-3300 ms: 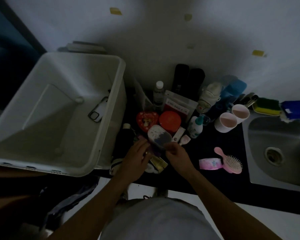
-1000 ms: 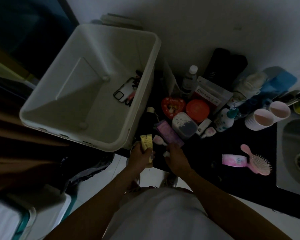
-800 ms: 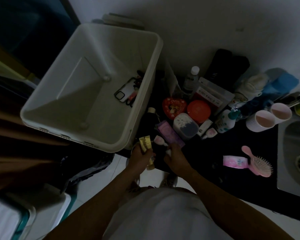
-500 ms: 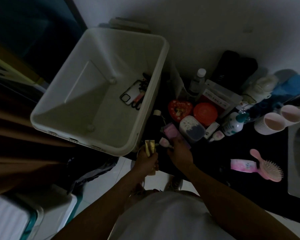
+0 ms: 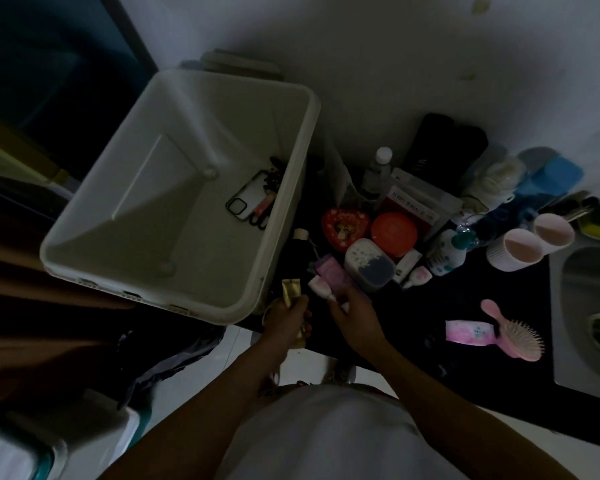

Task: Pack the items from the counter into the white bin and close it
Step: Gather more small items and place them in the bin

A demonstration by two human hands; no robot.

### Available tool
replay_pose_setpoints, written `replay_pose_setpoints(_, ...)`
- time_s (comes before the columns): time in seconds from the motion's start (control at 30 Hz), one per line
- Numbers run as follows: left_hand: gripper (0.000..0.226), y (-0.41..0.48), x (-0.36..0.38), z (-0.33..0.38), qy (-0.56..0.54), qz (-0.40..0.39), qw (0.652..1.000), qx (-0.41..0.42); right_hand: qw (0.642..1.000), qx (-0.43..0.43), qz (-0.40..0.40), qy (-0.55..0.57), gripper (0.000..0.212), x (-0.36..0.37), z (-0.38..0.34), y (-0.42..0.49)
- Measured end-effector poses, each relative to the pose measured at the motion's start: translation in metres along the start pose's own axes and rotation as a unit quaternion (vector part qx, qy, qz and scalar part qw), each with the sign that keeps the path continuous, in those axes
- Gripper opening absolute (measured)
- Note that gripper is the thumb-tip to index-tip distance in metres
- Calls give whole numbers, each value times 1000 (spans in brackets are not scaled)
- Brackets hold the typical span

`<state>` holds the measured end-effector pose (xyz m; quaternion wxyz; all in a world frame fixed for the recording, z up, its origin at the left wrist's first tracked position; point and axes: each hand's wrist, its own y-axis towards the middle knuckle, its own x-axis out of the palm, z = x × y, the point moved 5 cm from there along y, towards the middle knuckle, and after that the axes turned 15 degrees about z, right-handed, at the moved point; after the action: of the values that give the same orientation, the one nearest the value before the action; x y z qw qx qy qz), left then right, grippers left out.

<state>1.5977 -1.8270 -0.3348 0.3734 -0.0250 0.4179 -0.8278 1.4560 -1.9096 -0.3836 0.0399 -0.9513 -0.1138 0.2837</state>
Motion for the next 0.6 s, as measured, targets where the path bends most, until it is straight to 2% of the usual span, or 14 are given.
replay_pose_setpoints(0.07,28,-5,5,7,-3,0,1000,-3,1000,0,-6,21,7,-10,-6,-5)
replay_pose_setpoints(0.17,25,-14,14,18,-5,-16,1000,16,999,-14,-23,47,6,-22,-18,-12)
replay_pose_setpoints(0.3,28,-20,24,33,-10,-6,999,38,998,-30,-11,61,3,-39,-33,-14)
replay_pose_setpoints(0.33,28,-23,26,37,-13,-8,999,45,997,-25,-4,68,2,-45,-35,-14)
replay_pose_setpoints(0.43,26,-33,34,55,-30,-25,996,77,993,-18,39,114,15,-61,-48,-7)
replay_pose_setpoints(0.6,22,-55,52,112,-88,-62,979,172,967,-43,103,227,24,-86,-108,13)
